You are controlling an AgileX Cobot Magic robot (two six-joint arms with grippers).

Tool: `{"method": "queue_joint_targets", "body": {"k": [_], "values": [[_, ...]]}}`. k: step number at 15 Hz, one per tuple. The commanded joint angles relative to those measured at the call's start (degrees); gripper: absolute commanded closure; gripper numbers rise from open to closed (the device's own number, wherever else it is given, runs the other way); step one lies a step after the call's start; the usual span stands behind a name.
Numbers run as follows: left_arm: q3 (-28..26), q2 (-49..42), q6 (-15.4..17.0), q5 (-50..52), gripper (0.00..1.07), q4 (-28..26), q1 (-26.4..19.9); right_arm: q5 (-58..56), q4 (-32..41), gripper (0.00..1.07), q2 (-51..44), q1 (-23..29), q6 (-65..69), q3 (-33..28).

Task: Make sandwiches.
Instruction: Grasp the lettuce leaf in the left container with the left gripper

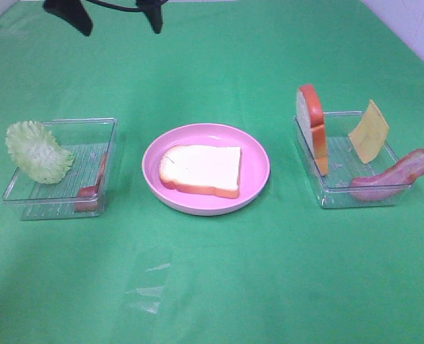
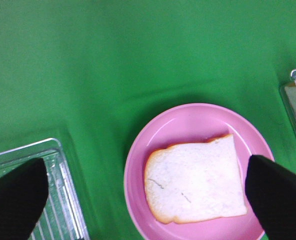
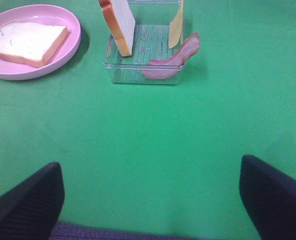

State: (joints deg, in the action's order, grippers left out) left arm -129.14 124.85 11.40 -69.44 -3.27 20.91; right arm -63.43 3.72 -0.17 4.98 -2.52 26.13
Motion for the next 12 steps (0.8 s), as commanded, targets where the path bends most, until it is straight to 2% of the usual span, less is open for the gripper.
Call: {"method": "queue_joint_targets", "body": {"k": [1,2,4,5,6,9,12], "values": [[11.4,-7.0,-1.0,-6.1,0.04,2.9,-6.0,0.2,-0.5,0.14,-1.5,-0.3,0.2,-0.2],[13.9,-8.3,-1.5,-6.1,0.04,2.9,-7.4,0.2,-0.5,0.14,-1.5,-0.3,0.2,-0.2],[23.4,-12.4,-3.2,-6.0,0.04,2.9,-12.7,0.2,-0.5,0.14,-1.5,-0.3,0.2,-0.2],[25.4,-13.2,-3.7,-6.0,0.04,2.9,-14.0,0.2,-0.5,0.14,-1.5,-0.3,0.2,-0.2],[30.8,-14.8,-4.8,-6.0,0.04,2.9,-18.6,0.2,-0.5,0.14,-1.5,-0.3,0.2,-0.2],[33.8,-15.0,-7.3,-6.0,0.04,2.6,-22.6,0.2,-0.5,0.14,-1.5,-0.3,0.2,-0.2],[33.8,-15.0,-7.5,-3.1,0.04,1.9,-22.7,0.2,-0.5,0.14,-1.5,-0.3,0.2,-0.2]]}}
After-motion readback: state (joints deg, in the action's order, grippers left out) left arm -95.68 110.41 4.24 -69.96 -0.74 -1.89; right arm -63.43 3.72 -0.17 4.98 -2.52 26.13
